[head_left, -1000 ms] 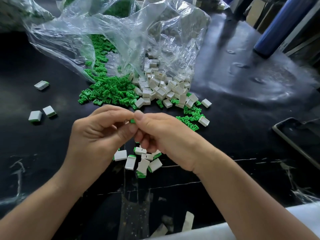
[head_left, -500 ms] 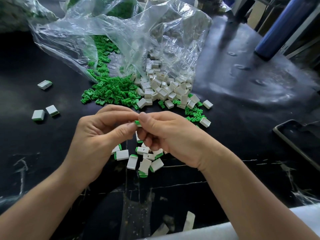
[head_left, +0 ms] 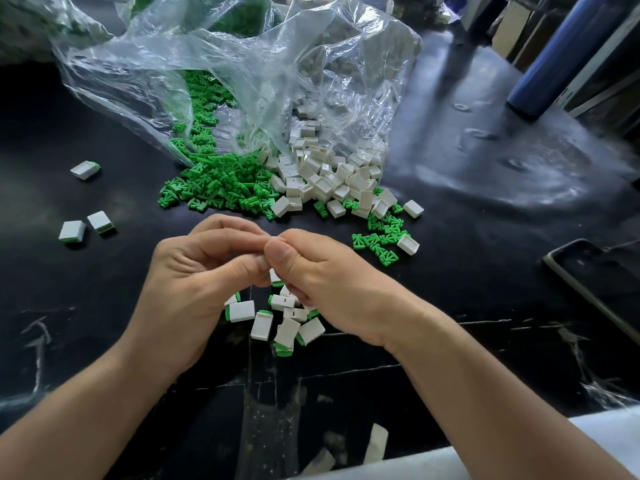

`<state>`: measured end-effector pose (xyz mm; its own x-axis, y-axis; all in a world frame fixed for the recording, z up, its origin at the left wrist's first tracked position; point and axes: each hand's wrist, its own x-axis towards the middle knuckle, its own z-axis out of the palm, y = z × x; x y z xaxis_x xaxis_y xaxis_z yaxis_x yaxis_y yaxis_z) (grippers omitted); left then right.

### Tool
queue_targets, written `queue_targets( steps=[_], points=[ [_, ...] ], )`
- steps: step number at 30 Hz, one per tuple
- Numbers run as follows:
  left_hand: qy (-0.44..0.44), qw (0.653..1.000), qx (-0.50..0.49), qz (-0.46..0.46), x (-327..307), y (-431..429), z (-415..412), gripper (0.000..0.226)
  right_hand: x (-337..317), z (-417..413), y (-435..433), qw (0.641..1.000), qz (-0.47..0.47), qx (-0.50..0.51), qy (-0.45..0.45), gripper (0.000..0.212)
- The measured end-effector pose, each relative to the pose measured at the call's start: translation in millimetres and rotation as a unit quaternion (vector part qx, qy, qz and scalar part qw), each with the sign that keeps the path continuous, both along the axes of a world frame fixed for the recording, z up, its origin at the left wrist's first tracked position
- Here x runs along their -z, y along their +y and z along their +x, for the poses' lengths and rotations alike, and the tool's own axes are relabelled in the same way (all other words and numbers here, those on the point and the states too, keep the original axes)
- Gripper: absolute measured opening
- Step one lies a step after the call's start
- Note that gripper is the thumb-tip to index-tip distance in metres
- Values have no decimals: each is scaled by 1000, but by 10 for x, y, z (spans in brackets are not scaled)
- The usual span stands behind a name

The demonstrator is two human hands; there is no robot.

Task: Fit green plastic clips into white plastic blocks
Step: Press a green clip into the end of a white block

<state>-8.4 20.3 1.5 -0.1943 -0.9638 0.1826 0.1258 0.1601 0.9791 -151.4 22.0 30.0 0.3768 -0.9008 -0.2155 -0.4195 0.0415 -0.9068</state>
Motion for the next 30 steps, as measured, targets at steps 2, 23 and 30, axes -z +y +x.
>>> queue_targets(
  steps=[2,23,30],
  points=[
    [10,1000,-3,6,-1,3,-9,14,-6,17,5,1000,-4,1,4,26],
    [61,996,2,58,-20,2,-40,12,-14,61,30,999,-29,14,36,28],
    [62,996,4,66,-19,-1,-36,11,-26,66,37,999,-29,6,43,24]
  ],
)
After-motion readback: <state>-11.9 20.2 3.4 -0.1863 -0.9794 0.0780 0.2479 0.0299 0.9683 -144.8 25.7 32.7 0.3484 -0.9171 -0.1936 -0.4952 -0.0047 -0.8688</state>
